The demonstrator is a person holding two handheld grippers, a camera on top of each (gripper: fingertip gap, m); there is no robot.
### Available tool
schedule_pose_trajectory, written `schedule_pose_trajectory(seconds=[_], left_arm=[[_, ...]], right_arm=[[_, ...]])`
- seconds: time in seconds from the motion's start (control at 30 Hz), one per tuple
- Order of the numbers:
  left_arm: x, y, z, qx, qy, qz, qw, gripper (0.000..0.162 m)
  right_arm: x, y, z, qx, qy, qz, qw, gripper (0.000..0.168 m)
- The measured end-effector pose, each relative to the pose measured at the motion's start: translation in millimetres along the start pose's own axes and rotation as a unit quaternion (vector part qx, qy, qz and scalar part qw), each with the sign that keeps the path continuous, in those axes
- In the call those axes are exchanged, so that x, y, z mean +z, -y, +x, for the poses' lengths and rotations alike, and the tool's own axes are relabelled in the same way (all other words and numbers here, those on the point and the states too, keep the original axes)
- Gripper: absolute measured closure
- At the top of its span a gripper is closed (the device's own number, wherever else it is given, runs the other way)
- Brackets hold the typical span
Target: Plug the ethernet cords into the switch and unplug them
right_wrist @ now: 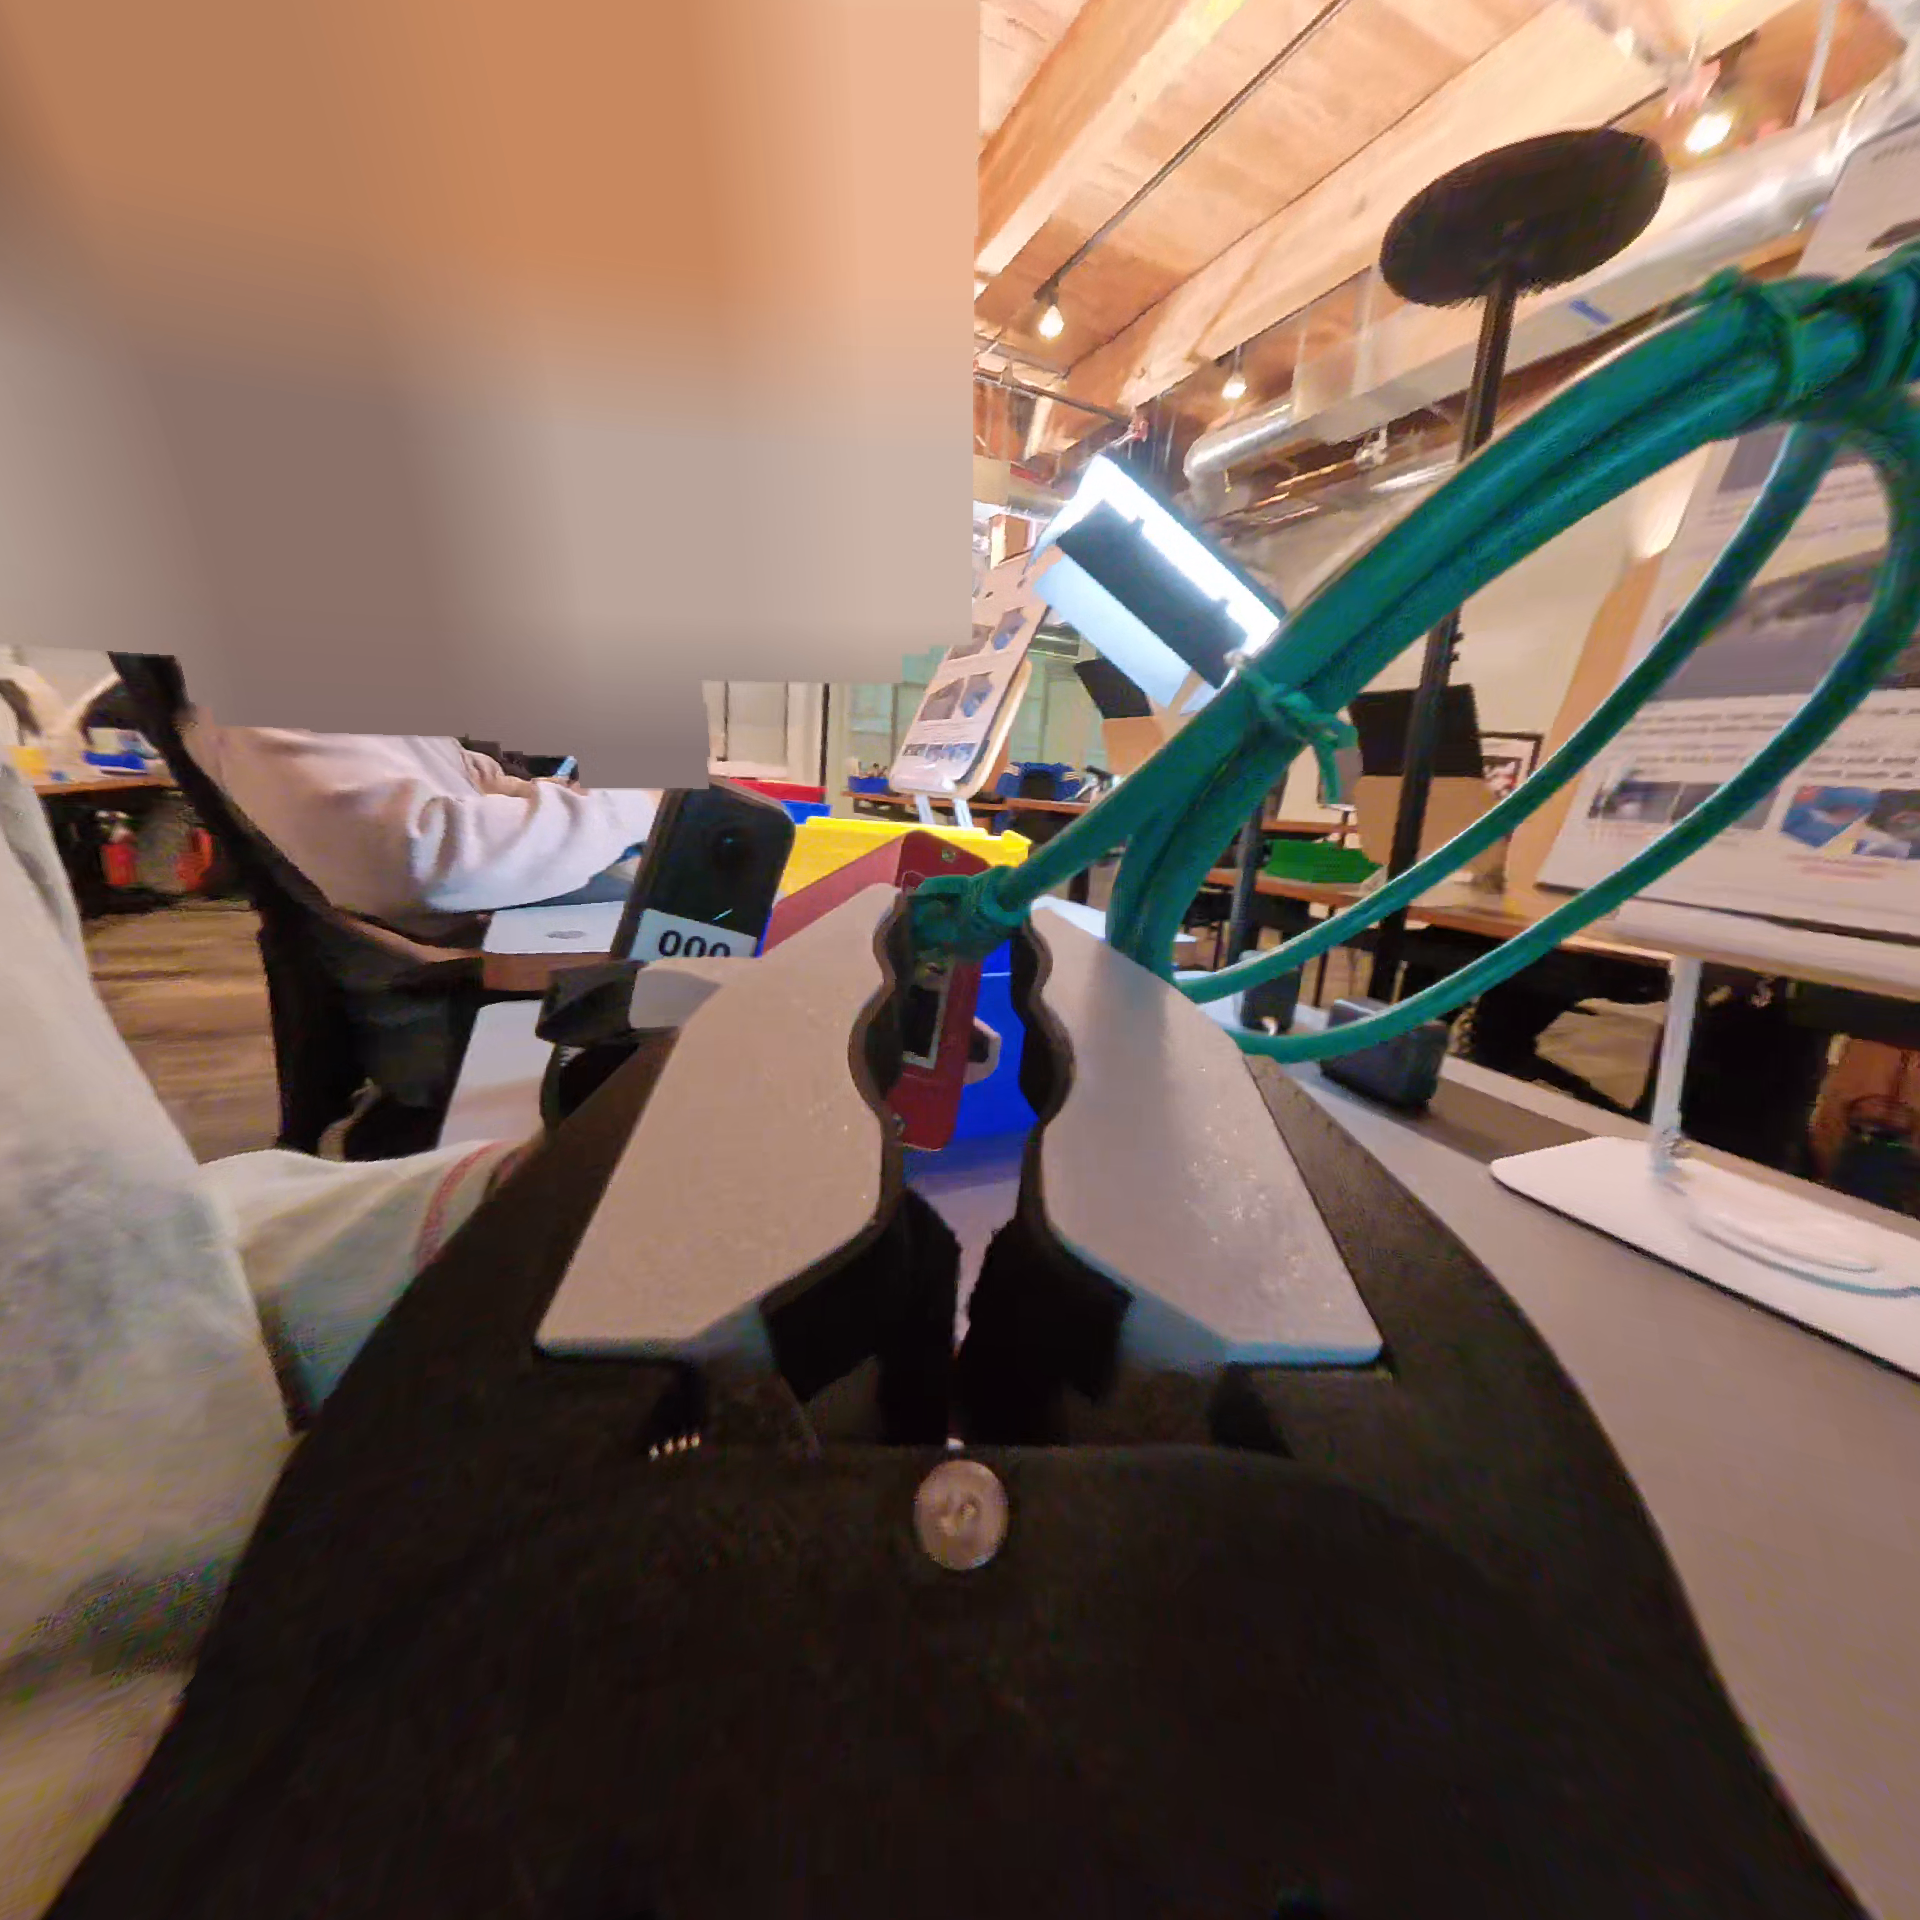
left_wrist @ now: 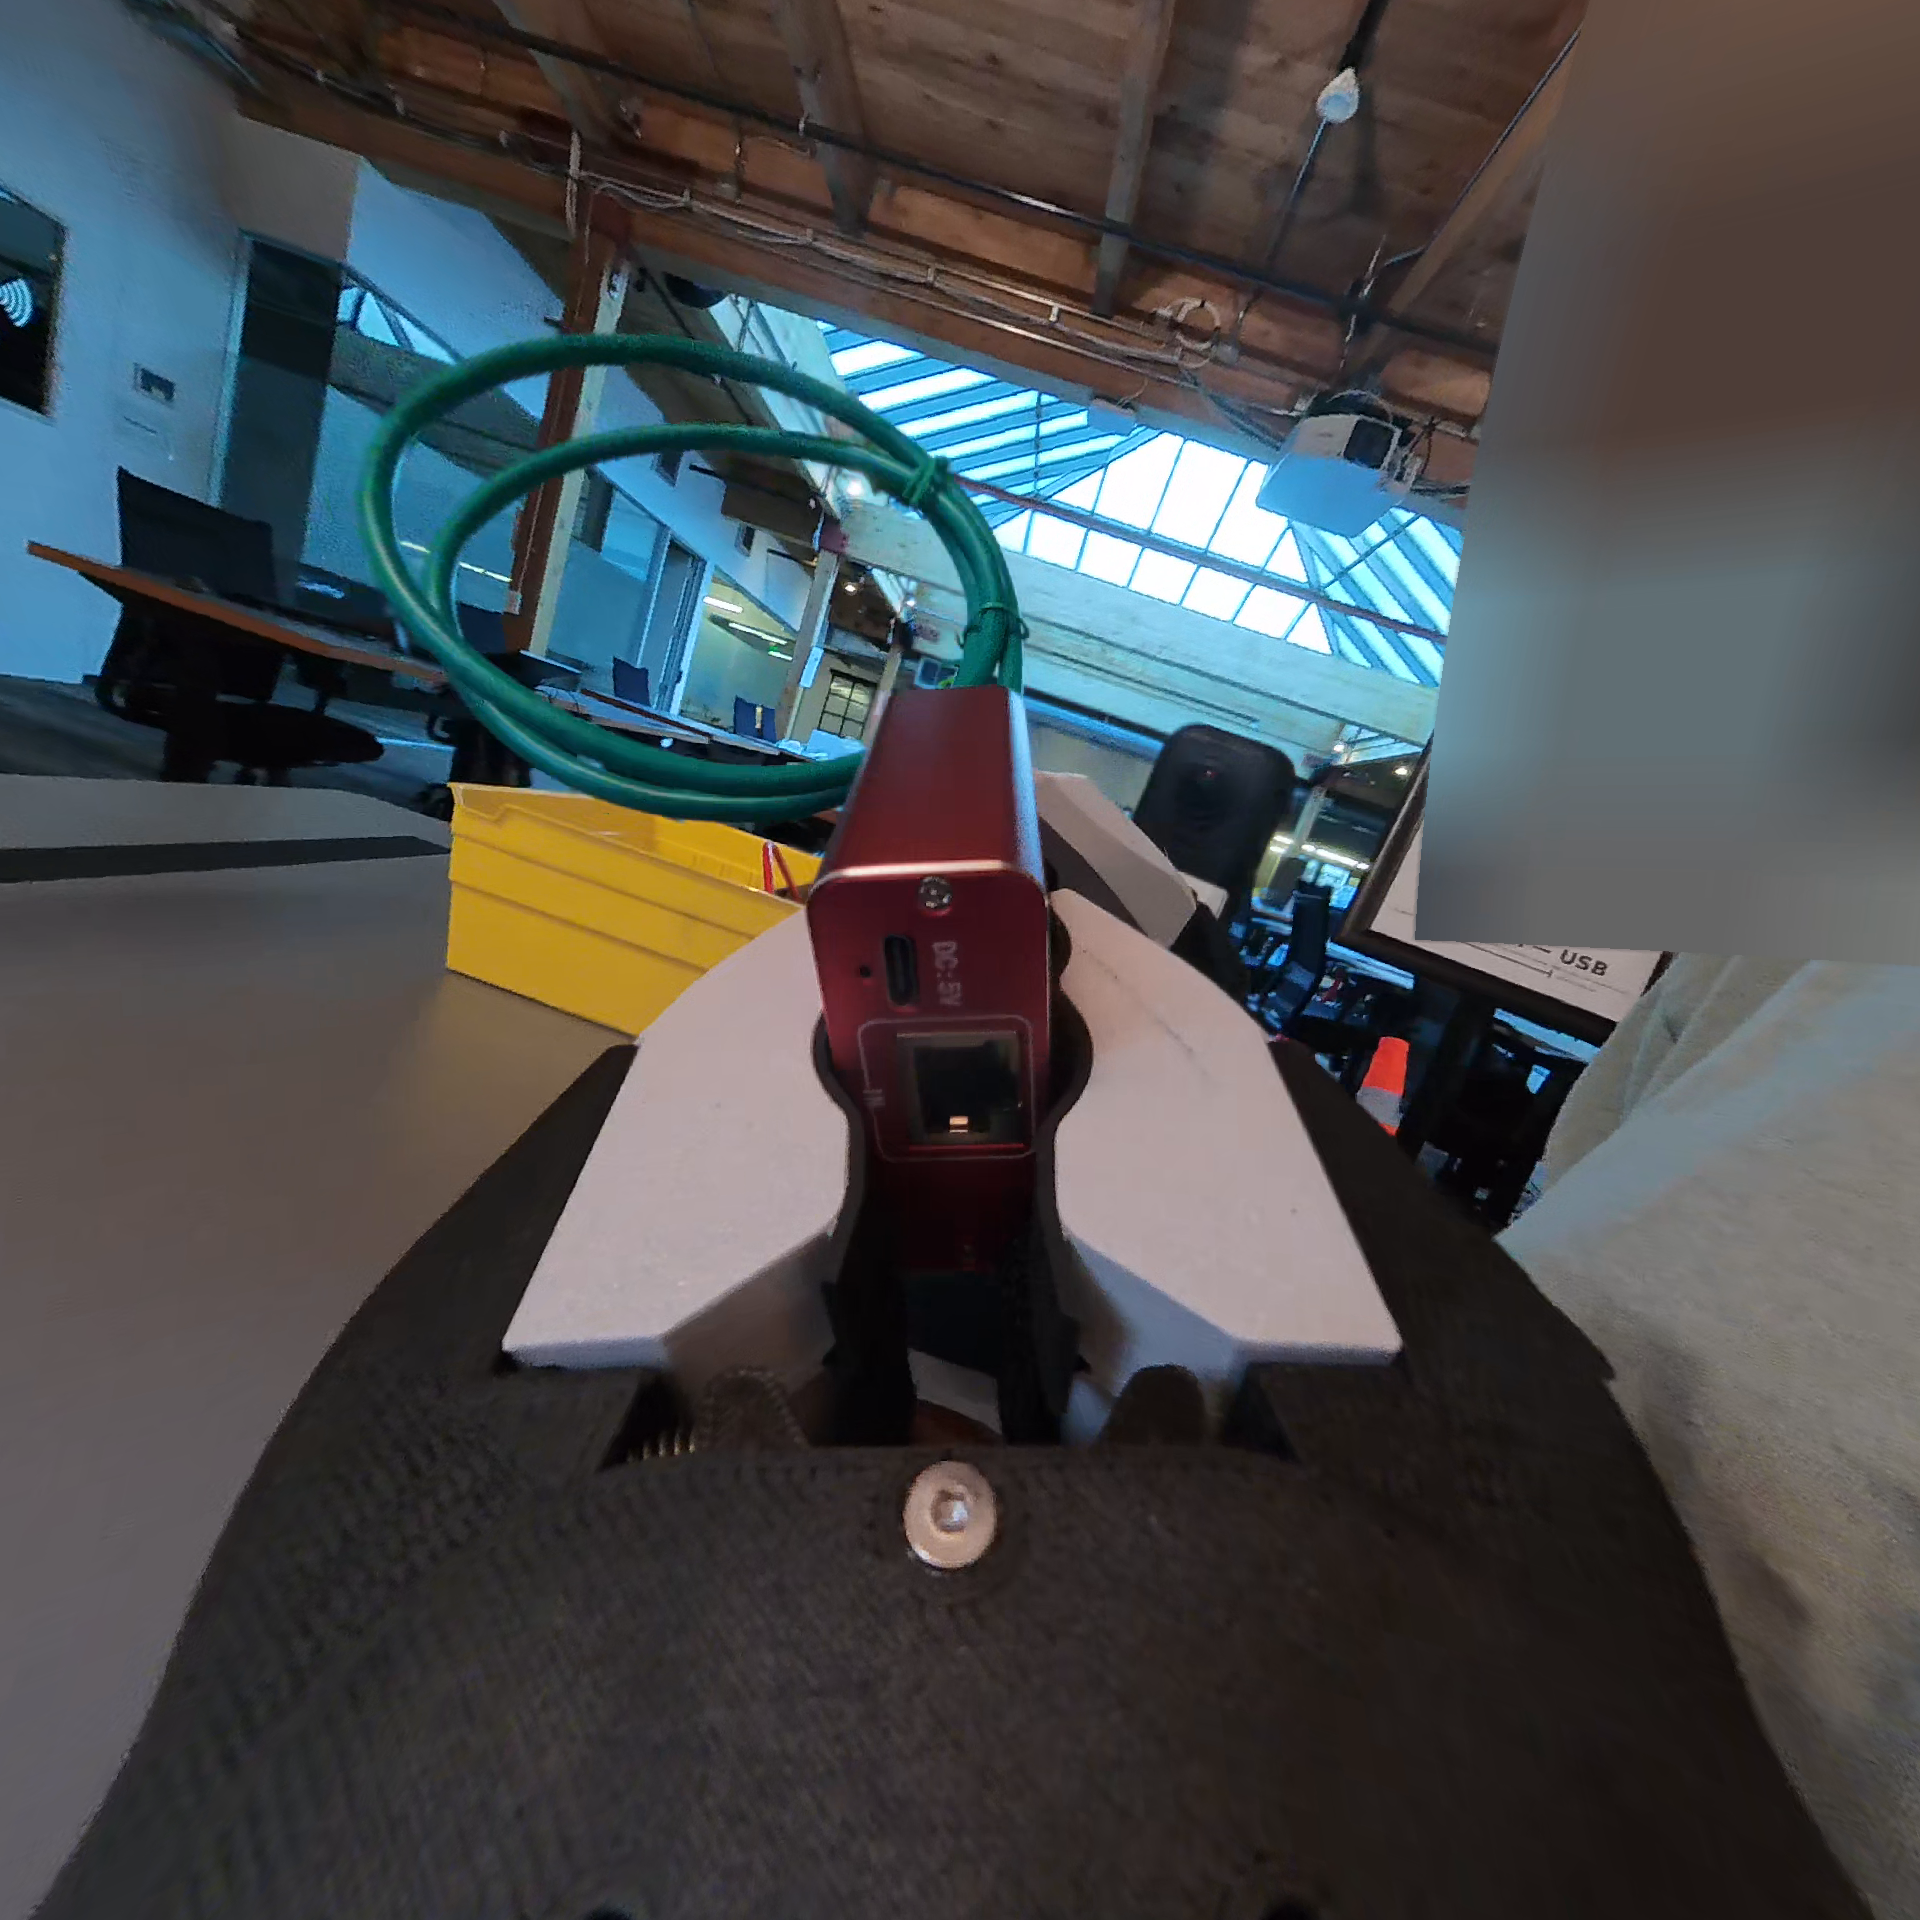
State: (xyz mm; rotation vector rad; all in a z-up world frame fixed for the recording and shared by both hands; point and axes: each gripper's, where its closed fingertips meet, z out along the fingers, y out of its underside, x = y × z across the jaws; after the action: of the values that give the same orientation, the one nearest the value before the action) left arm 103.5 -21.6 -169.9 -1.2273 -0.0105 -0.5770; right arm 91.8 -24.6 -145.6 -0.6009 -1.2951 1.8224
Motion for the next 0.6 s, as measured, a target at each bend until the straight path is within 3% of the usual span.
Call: schedule_pose_trajectory(seconds=[0.3, 0.6], left_arm=[[-1.4, 16.8, 18.1, -0.111, -0.108, 0.050, 0.987, 0.133], [-1.4, 16.9, 15.9, -0.109, -0.096, 0.054, 0.988, 0.134]], right_arm=[[7.2, 20.0, -13.6, -0.042, 0.003, 0.025, 0.999, 0.153], [4.6, 18.6, -11.8, -0.067, 0.000, 0.018, 0.998, 0.153]])
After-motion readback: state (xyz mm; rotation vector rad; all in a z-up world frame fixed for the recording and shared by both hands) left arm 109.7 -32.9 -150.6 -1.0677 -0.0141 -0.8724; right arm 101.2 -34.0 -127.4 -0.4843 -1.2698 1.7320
